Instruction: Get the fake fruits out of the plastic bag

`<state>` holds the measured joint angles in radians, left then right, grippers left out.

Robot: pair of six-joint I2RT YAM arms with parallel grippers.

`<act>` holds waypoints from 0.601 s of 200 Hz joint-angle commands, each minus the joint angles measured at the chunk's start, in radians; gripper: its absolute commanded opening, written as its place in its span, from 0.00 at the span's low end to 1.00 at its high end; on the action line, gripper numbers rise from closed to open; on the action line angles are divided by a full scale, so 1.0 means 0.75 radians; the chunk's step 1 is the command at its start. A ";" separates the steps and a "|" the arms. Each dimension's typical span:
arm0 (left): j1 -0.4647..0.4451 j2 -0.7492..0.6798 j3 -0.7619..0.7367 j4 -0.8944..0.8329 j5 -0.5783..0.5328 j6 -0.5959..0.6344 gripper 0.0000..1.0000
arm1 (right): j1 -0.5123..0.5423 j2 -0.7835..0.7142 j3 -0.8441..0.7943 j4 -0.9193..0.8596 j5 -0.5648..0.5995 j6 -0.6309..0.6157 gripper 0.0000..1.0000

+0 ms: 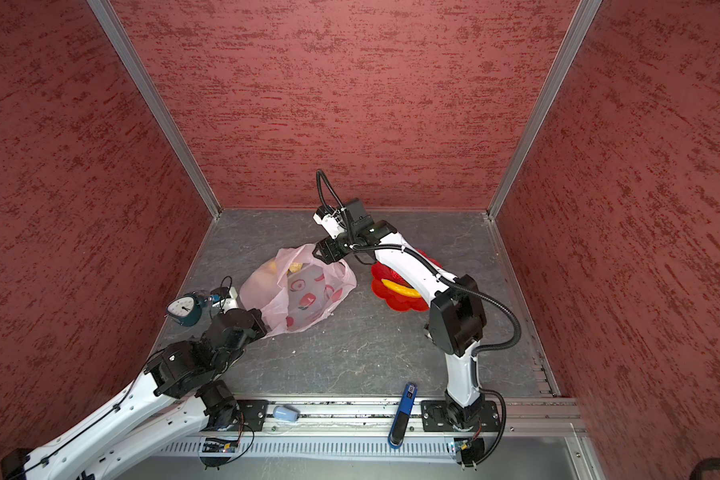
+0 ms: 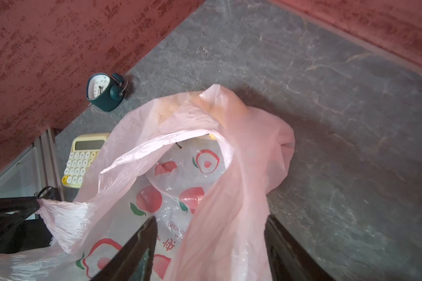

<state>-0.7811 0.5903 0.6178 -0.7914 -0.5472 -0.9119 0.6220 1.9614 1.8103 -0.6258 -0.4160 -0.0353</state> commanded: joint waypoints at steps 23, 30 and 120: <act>-0.008 -0.009 -0.027 0.025 0.006 -0.007 0.03 | 0.029 0.055 0.015 -0.040 0.038 -0.034 0.67; -0.007 -0.013 -0.028 0.024 0.004 -0.006 0.03 | 0.029 0.062 0.005 -0.030 0.063 -0.027 0.66; 0.057 0.015 -0.007 0.165 0.007 0.107 0.06 | 0.046 -0.018 -0.239 0.393 0.432 0.118 0.13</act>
<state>-0.7765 0.5625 0.6056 -0.7757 -0.5587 -0.9012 0.6510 2.0064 1.6623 -0.4797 -0.2050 0.0322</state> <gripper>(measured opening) 0.056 0.176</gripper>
